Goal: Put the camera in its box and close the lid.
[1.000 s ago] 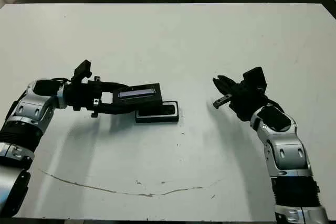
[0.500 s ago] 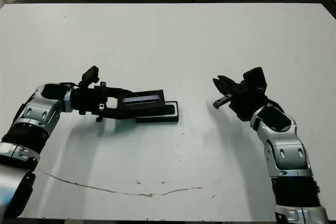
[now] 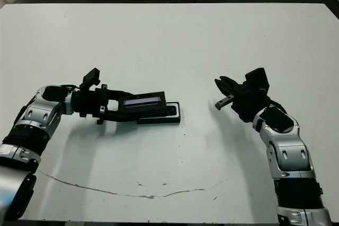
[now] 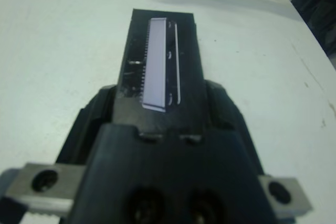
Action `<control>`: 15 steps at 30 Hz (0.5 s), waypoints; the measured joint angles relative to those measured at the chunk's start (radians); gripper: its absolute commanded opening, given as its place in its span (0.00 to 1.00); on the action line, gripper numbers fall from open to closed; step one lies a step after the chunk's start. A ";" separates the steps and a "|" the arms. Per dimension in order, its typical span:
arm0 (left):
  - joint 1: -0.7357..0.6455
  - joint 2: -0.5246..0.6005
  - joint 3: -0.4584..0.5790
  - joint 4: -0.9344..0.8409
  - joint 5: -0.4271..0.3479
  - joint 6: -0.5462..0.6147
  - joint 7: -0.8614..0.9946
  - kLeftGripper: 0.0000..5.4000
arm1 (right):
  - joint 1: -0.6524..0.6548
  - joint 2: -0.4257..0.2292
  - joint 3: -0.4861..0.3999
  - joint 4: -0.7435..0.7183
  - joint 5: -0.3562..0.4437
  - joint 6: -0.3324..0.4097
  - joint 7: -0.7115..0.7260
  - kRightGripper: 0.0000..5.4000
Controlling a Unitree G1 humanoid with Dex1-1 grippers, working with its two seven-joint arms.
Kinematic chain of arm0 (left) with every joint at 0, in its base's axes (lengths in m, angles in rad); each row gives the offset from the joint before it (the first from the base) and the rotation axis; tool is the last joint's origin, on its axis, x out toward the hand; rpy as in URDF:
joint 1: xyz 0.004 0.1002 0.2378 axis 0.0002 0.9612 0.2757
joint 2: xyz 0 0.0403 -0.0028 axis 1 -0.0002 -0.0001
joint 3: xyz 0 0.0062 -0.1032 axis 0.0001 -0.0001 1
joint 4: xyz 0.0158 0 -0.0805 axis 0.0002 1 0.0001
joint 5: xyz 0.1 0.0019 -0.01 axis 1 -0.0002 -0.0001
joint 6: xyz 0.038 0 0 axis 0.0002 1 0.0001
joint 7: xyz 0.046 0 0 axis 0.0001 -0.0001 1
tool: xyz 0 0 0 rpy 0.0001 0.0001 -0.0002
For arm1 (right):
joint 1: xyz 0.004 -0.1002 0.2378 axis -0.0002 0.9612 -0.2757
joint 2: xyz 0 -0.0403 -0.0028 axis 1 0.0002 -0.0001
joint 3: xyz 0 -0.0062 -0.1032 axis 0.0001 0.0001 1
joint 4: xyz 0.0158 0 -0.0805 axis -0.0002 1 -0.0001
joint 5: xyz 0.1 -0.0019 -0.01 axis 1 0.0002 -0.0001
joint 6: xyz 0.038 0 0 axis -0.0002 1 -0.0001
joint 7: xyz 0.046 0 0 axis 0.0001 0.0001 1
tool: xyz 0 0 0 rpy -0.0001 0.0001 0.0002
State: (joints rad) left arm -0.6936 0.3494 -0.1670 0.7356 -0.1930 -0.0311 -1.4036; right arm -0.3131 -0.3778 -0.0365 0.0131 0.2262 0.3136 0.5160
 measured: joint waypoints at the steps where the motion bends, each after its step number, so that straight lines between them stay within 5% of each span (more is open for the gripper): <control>1: 0.002 0.000 0.000 -0.001 0.000 -0.002 0.001 0.46 | 0.000 0.000 0.000 0.000 0.000 0.000 0.001 0.00; 15: 0.014 0.001 -0.009 -0.024 0.007 0.001 0.008 0.46 | 0.000 0.000 -0.003 0.002 0.001 0.000 0.011 0.00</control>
State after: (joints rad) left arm -0.6792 0.3506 -0.1758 0.7112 -0.1861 -0.0300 -1.3951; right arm -0.3131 -0.3781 -0.0399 0.0152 0.2277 0.3135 0.5272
